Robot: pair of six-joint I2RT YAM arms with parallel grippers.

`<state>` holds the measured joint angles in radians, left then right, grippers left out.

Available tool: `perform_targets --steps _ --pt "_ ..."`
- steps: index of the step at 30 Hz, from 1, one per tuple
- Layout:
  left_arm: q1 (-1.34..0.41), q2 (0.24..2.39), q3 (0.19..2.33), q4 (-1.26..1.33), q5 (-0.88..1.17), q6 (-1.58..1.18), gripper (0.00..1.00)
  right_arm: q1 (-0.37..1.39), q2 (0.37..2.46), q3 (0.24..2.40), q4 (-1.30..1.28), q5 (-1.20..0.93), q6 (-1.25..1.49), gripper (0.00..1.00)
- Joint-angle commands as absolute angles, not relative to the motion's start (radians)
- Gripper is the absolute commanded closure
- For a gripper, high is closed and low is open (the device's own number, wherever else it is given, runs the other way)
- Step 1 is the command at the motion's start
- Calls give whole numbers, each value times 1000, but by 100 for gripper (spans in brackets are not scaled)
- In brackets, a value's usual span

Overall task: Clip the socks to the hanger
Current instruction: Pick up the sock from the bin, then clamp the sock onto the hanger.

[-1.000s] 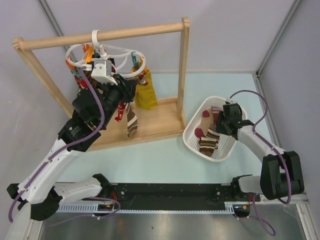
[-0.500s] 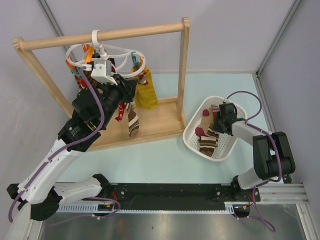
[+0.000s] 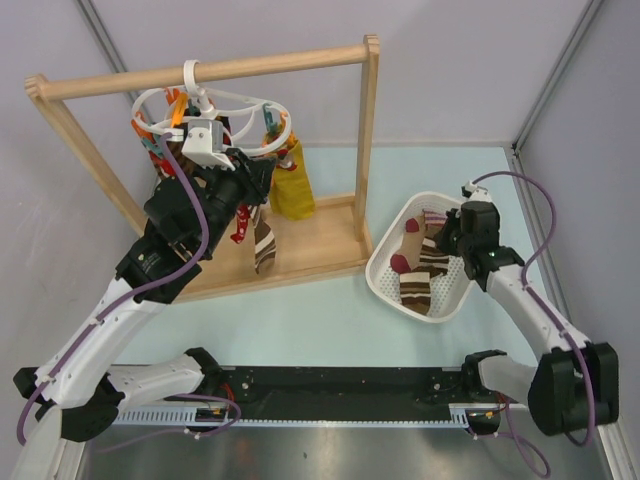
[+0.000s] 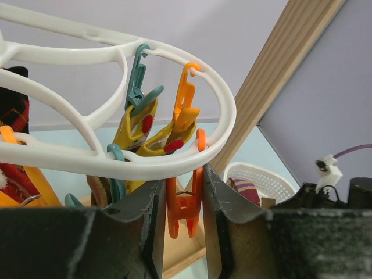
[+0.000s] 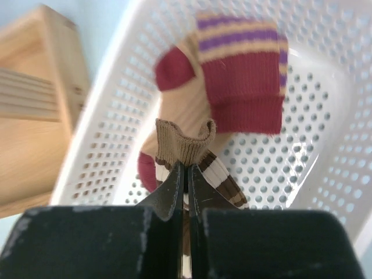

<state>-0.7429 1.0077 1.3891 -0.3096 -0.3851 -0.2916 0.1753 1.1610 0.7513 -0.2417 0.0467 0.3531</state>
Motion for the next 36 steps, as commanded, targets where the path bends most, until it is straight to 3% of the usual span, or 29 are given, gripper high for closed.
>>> perform_targets --steps 1,13,36 --pt "-736 996 1411 -290 -393 -304 100 192 1014 758 -215 -38 256 100" --pt "-735 999 1417 -279 -376 -302 100 379 890 831 198 -242 95 100" --pt "-736 999 1402 -256 -337 -314 100 742 1270 1063 698 -451 54 100"
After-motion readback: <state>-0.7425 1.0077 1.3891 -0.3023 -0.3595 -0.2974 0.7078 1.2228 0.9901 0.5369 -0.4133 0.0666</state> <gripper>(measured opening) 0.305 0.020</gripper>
